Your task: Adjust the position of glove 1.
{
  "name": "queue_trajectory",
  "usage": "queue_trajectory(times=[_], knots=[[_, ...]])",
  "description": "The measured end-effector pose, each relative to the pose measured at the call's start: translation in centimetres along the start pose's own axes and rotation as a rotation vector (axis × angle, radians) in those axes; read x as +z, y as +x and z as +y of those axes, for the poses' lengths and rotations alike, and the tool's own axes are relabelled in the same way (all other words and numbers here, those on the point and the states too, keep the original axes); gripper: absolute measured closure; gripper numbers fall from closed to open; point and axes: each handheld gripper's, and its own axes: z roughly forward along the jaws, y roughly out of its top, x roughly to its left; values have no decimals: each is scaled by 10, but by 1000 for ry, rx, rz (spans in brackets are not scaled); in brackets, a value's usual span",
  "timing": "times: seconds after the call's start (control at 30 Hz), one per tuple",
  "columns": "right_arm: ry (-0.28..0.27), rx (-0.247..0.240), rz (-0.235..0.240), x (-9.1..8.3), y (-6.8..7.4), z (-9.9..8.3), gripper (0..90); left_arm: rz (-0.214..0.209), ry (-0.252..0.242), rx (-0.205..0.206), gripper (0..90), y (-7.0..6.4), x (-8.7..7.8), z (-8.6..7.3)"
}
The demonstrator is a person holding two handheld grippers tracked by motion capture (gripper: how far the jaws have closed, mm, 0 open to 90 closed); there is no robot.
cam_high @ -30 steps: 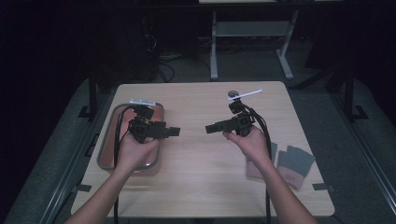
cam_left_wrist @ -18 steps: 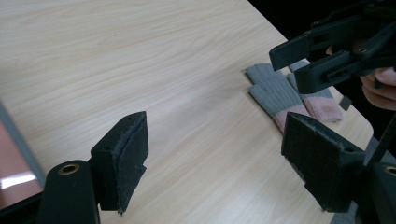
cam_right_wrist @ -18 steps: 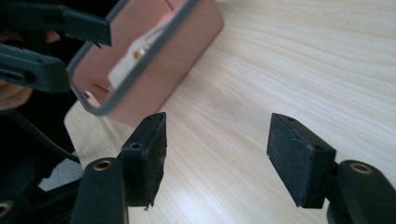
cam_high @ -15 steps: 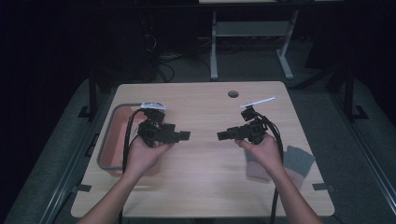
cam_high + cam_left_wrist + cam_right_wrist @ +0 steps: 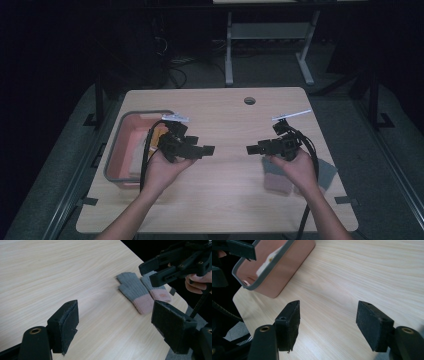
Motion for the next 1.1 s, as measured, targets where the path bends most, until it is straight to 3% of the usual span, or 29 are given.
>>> queue_trajectory(times=[0.6,1.1], knots=[[2,-7,-90,-31,-23,-25,356,-28,8,30,212,-15,19,0],[-19,51,-121,-49,-52,-50,338,-89,43,43,209,-37,49,-3]])
